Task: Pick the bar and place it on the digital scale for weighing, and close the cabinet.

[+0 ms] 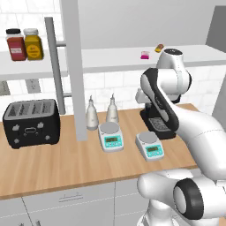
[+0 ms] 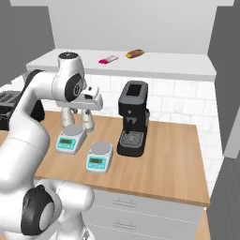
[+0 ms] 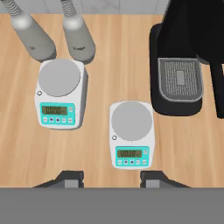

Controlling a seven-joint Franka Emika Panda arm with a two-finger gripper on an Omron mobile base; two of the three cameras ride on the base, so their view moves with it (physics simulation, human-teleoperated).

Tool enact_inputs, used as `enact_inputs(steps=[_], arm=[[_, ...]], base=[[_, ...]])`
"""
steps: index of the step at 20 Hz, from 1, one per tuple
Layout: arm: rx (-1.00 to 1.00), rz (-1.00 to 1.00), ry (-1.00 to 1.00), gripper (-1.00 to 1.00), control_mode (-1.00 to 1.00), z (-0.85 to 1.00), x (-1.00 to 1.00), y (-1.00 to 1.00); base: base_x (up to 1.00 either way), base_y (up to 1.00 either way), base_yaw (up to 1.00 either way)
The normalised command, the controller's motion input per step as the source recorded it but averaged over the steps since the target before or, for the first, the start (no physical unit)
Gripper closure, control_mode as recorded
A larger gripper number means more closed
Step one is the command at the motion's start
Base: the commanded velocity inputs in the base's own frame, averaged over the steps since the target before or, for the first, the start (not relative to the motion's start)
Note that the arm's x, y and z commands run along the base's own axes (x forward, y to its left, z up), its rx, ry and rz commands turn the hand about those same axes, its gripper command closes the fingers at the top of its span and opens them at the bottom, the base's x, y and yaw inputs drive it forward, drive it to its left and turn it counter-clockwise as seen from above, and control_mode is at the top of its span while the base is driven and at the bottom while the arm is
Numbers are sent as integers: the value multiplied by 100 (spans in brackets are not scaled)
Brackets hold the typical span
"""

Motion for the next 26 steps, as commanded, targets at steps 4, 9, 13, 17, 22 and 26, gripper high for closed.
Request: enact_inputs(steps=[4,9,13,17,22,26], arm=[[0,0,-1,-100,-100,0,-21,-3],[0,0,-14,-100,-100,0,-67,0],[0,-2,-26,-100,-100,26,-50,-1],[0,-5,-27,-100,-100,70,-28,0],[0,-7,-7,-100,-100,70,-12,0],[0,-4,-10,-100,-100,70,-5,0]], base=[[0,0,0],[0,0,0],[0,0,0],[0,0,0],[0,0,0],[0,0,0]])
